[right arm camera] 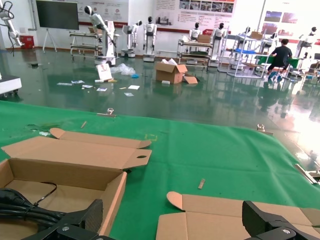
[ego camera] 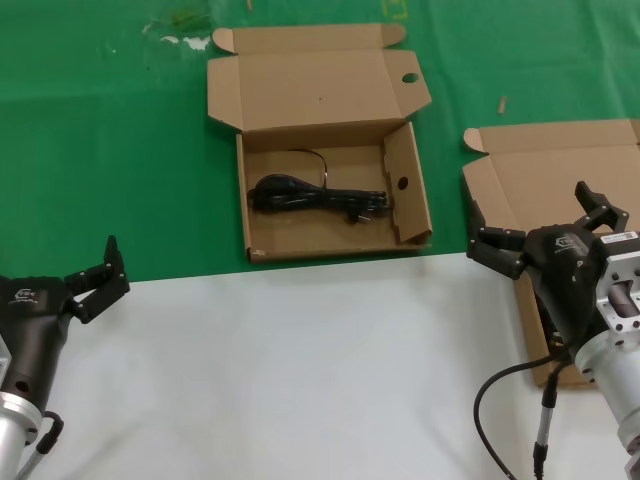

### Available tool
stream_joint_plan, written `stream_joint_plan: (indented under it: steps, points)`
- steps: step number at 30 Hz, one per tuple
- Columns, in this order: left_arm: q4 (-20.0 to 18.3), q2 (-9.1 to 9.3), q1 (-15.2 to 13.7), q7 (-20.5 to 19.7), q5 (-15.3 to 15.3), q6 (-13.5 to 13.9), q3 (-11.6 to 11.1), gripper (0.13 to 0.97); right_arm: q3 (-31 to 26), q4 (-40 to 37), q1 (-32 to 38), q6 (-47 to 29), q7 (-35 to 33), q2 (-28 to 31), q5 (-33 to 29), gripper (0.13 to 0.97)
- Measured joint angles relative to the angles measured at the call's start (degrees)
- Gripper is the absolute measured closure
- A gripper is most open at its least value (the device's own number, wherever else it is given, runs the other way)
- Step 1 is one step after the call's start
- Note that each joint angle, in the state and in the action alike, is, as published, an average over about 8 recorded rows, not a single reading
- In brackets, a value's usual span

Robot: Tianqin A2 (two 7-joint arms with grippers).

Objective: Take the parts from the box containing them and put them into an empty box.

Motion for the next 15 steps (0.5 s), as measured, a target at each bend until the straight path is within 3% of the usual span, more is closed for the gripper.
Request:
stream_joint_plan:
  steps: [15]
  points:
    - [0.0,0.0,0.0,0.0,0.0,0.0,0.0,0.132,0.0,0.0,0.0,0.0,0.0,0.0,0.0,0.129]
